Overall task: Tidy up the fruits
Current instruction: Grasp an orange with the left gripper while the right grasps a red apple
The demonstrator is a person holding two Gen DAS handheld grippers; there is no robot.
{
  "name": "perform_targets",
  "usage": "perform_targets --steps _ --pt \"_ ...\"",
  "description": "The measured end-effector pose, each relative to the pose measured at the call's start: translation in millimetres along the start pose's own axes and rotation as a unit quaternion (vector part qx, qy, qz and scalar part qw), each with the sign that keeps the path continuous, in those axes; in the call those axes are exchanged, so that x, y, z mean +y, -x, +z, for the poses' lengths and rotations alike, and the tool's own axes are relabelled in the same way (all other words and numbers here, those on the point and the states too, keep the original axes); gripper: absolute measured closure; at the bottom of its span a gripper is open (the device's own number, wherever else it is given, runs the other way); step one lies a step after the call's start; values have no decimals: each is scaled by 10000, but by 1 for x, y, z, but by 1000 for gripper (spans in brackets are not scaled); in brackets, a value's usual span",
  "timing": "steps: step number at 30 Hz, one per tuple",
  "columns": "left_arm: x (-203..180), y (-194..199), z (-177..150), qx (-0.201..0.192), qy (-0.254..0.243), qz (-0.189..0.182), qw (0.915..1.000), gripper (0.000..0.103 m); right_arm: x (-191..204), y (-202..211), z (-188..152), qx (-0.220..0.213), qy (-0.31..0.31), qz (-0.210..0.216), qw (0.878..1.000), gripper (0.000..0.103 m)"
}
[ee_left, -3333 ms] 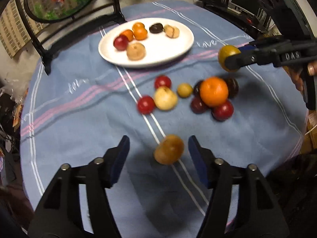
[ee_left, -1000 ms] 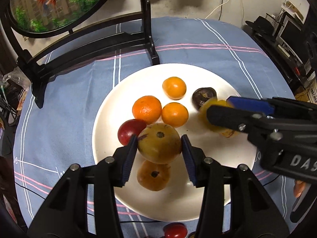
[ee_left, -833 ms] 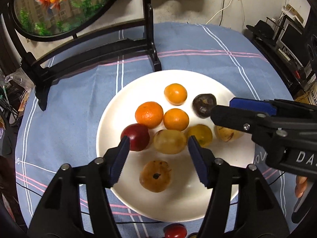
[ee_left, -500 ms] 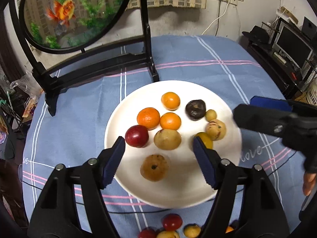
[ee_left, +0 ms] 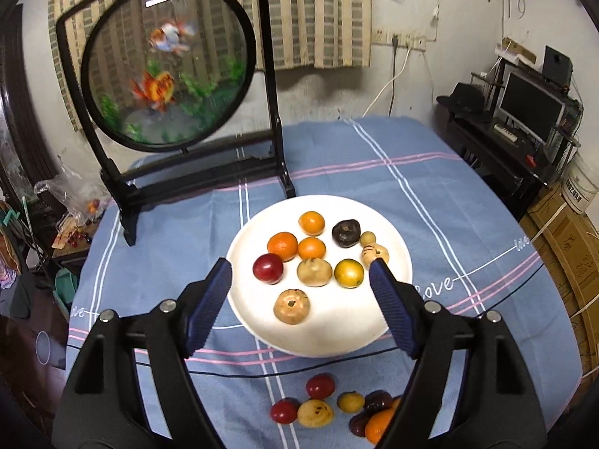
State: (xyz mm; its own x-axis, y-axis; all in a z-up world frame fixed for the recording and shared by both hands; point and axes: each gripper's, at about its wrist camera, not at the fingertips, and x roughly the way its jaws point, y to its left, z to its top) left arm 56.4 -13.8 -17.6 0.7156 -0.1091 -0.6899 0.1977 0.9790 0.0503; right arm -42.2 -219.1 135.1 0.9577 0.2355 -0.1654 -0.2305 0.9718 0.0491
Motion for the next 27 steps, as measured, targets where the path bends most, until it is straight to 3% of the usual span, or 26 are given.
perform_targets --steps 2,3,4,5,7,9,12,17,22,27 --pt "2 11 -4 -86 -18 -8 10000 23 -6 9 -5 194 -169 357 9990 1" --pt "5 17 -8 -114 -24 -27 9999 23 -10 2 -14 767 -283 830 9932 1" --pt "7 21 -13 -125 -18 -29 9999 22 -13 -4 -24 1219 -403 1035 9863 1" --pt "9 25 -18 -125 -3 -31 9999 22 -16 -12 -43 1681 -567 1028 9788 1" --pt "18 30 -37 -23 118 -55 9999 20 -15 -20 -83 2136 -562 743 9725 1" --pt "28 26 -54 198 300 -4 9994 19 2 -40 -138 2997 7 262 9537 1" --pt "47 15 -85 654 720 36 9952 19 32 -69 -199 3479 734 27 9347 3" --pt "61 8 -132 1131 878 278 9893 19 52 -97 -252 4096 669 5 9098 10" --pt "76 2 -171 1535 1168 304 9808 19 82 -66 -244 3957 880 859 9101 11" --pt "77 6 -196 1679 1156 259 9787 19 50 -44 -232 3921 488 575 9168 11"
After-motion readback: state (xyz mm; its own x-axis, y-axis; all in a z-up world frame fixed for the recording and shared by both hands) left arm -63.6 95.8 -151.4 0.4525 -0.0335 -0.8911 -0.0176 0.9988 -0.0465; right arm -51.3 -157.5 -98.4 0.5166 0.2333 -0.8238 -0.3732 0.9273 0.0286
